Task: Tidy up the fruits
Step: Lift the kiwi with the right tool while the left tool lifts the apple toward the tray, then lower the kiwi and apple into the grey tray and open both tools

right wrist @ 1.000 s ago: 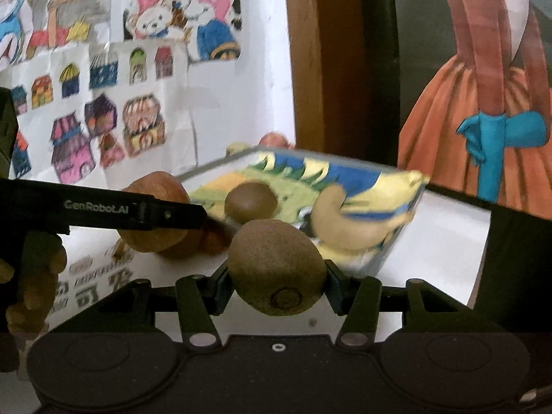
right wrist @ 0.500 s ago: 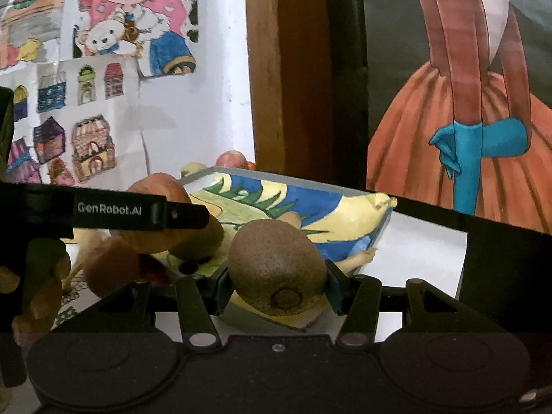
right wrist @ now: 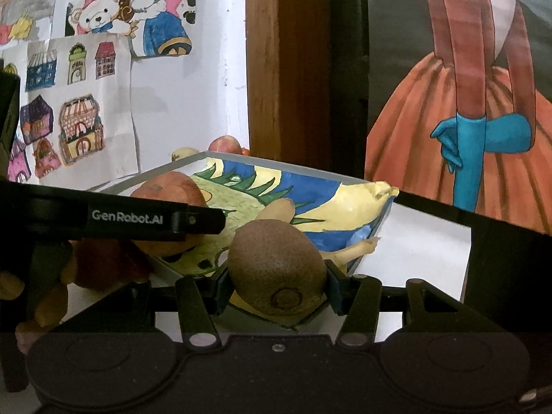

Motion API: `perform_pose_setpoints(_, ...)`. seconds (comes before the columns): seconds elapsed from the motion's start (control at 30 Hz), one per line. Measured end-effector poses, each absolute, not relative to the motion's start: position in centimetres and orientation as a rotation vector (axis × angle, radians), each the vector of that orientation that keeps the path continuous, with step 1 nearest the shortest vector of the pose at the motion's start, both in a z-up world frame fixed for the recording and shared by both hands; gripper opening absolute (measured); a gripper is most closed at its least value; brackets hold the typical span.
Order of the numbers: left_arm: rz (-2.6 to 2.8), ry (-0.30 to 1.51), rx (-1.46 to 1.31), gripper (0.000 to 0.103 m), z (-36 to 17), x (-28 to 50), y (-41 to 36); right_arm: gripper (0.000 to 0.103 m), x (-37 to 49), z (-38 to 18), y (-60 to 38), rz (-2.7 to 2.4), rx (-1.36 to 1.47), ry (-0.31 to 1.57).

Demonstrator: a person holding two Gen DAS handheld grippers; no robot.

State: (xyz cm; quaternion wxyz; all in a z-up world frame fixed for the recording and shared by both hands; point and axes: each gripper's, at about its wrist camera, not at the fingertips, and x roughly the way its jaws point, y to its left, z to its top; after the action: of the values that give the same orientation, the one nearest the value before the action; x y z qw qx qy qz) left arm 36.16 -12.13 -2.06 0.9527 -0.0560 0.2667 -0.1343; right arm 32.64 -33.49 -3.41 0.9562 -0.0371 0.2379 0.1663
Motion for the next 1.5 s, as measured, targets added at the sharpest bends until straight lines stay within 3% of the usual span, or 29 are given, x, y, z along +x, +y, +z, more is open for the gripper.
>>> perform_pose_setpoints(1.2, -0.304, 0.577, -0.092, 0.07, -3.7, 36.9, -13.7, 0.056, 32.4, -4.4, -33.0, 0.327, -0.165, 0.429)
perform_pose_setpoints(1.4, -0.299, 0.538, -0.114, 0.082, -2.6, 36.0, -12.8, 0.064, 31.8, -4.2, -33.2, 0.335, -0.15, 0.419)
perform_pose_setpoints(1.5, -0.289, 0.515, -0.134, 0.085, -1.8, 35.6, -12.4, 0.077, 31.2, -4.0, -33.2, 0.327, -0.149, 0.408)
